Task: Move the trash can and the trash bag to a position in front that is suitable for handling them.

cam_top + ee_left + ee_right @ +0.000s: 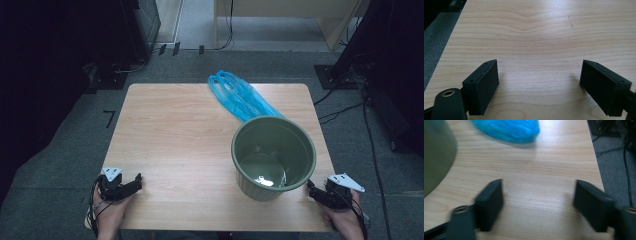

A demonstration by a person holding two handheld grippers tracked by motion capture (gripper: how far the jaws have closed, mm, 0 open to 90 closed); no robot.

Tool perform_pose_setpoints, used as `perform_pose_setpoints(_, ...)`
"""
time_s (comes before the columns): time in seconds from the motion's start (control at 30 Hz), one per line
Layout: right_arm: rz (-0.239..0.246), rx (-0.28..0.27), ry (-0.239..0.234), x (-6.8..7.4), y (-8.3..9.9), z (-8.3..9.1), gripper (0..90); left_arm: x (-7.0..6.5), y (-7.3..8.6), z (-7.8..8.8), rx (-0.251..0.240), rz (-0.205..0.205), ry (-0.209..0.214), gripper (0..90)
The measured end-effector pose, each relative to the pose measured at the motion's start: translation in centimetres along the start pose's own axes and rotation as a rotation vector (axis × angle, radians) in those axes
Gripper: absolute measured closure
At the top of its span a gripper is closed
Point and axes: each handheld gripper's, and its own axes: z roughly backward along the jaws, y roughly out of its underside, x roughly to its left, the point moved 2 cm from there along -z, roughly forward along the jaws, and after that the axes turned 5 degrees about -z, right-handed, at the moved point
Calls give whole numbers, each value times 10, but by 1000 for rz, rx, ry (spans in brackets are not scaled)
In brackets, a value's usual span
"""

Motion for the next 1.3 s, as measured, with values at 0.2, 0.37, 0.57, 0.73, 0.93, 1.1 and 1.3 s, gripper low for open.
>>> perform_pose_setpoints(0.2,-83,-118,-43,6,-10,15,606,0,0,0,-1,-1,2,148)
perform_pose_setpoints(0.37,-160,-194,-85,14,-27,20,693,-1,-1,0,-1,-4,-3,150)
perform_pose_setpoints(0.57,-138,-192,-151,42,-40,12,782,-7,-2,2,-10,-20,-36,244)
perform_pose_setpoints(0.73,-102,-181,-165,55,-41,9,784,-18,-4,5,-20,-2,-19,298)
perform_pose_setpoints(0.93,-69,-192,-190,68,-42,10,784,-46,-9,8,-55,-29,45,358)
perform_pose_setpoints(1.1,-48,-200,-208,74,-41,10,783,-71,-15,9,-81,-57,87,378)
perform_pose_setpoints(1.3,-47,-209,-205,91,-43,8,770,-93,-28,19,-167,-22,153,476)
